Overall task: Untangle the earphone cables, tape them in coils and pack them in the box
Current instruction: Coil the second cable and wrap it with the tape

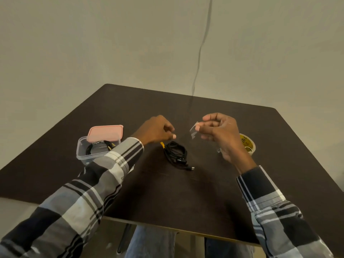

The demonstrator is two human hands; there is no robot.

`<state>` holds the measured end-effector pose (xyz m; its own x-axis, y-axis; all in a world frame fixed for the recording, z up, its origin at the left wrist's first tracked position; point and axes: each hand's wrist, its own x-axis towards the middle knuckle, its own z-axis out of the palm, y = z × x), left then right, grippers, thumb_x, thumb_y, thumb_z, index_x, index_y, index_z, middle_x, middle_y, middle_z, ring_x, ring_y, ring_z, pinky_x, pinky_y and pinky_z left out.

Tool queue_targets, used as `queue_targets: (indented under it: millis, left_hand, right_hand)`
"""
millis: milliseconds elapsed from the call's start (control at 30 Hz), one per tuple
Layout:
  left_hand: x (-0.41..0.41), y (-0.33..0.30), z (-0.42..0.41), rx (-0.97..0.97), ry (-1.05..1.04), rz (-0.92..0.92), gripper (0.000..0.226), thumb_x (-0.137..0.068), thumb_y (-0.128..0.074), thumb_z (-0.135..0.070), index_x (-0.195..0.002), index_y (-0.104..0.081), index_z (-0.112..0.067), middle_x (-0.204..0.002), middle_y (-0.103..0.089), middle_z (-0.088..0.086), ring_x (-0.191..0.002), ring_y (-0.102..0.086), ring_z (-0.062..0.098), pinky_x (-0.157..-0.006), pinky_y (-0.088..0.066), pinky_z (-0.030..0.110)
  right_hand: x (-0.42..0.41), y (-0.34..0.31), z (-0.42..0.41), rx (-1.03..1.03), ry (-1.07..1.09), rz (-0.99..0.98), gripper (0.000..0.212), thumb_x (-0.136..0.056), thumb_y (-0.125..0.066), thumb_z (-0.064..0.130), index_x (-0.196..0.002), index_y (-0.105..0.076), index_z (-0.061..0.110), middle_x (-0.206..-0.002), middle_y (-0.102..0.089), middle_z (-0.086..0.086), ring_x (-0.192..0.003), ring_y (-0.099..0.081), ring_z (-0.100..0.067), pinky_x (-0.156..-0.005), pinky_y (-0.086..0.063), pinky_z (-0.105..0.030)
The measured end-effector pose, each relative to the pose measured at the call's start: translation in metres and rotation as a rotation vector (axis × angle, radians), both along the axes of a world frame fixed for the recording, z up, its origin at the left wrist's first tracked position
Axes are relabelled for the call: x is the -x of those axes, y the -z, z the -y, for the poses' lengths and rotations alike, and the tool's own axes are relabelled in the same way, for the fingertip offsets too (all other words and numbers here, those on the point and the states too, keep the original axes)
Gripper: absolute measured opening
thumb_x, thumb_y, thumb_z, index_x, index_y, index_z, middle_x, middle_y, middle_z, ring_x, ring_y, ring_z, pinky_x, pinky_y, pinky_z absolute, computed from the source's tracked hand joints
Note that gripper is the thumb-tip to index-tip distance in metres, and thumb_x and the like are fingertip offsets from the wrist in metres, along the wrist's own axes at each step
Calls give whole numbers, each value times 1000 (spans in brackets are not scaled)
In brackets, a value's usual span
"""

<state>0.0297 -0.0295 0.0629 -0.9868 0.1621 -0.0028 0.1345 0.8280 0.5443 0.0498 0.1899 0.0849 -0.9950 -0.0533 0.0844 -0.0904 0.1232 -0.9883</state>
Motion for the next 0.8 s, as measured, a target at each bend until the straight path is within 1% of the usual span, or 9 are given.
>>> queue_targets:
  millis: [67, 133, 200, 267, 433, 533, 633, 733, 800]
  left_hand:
    - [-2, 8, -4, 125, 58, 73, 45, -88, -69, -42, -128, -64, -21, -124, -67, 1, -109, -63, 17, -98, -49, 37]
    - [-2, 13, -7, 237, 93, 93, 48, -90, -65, -45, -133, -59, -27, -131, -63, -2, -115, -60, 18, -97, -48, 38]
    - [-4, 14, -8, 309, 107, 70, 45, -92, -62, -45, -134, -57, -31, -130, -61, -2, -115, -58, 20, -94, -47, 37]
    - [-6, 15, -10, 333, 106, 40, 41, -93, -61, -43, -132, -59, -33, -128, -60, -2, -114, -58, 21, -91, -46, 36]
    - [-8, 25, -14, 271, 68, -91, 26, -93, -63, -37, -117, -71, -32, -117, -66, -4, -104, -62, 19, -80, -46, 30]
    - [-11, 35, -12, 231, 40, -144, 21, -92, -63, -35, -108, -74, -30, -110, -67, -3, -98, -63, 21, -80, -51, 33]
    - [-15, 41, -13, 221, 29, -201, 18, -94, -60, -31, -102, -74, -24, -103, -67, 0, -89, -62, 21, -72, -47, 32]
    - [-16, 39, -10, 183, 25, -250, 16, -95, -58, -27, -88, -70, -18, -89, -67, 2, -80, -62, 22, -66, -45, 32]
    - [-16, 34, -8, 153, 43, -289, 18, -95, -57, -25, -84, -67, -16, -83, -65, 1, -77, -60, 22, -65, -43, 31]
  right_hand:
    - [0, 11, 7, 5, -18, 23, 33, -77, -81, -2, -106, -65, 6, -85, -78, -4, -82, -76, -17, -76, -61, -40]
    - [0, 20, 10, 7, -22, 40, 33, -78, -80, -3, -106, -65, 8, -86, -78, -4, -83, -75, -16, -78, -61, -41]
    - [-1, 28, 11, 20, -25, 53, 34, -78, -79, -4, -106, -65, 8, -89, -78, -6, -86, -76, -18, -80, -61, -43]
    - [0, 33, 11, 29, -20, 59, 35, -78, -79, -5, -107, -65, 9, -92, -78, -6, -88, -75, -20, -82, -61, -44]
    - [3, 43, 12, 70, -6, 68, 38, -77, -77, -6, -109, -65, 10, -98, -78, -8, -96, -74, -24, -83, -60, -43]
    - [1, 49, 15, 99, 4, 70, 42, -77, -77, -6, -112, -65, 13, -101, -77, -5, -97, -74, -21, -82, -61, -40]
    - [-1, 56, 20, 169, 11, 81, 49, -76, -77, -7, -118, -63, 13, -107, -76, -4, -98, -74, -18, -79, -61, -34]
    - [-3, 60, 27, 260, 5, 97, 61, -76, -78, -8, -128, -57, 15, -116, -72, -2, -97, -73, -13, -75, -60, -28]
    - [-4, 60, 32, 306, -12, 105, 68, -77, -78, -6, -135, -52, 18, -122, -68, 1, -100, -72, -13, -77, -60, -29]
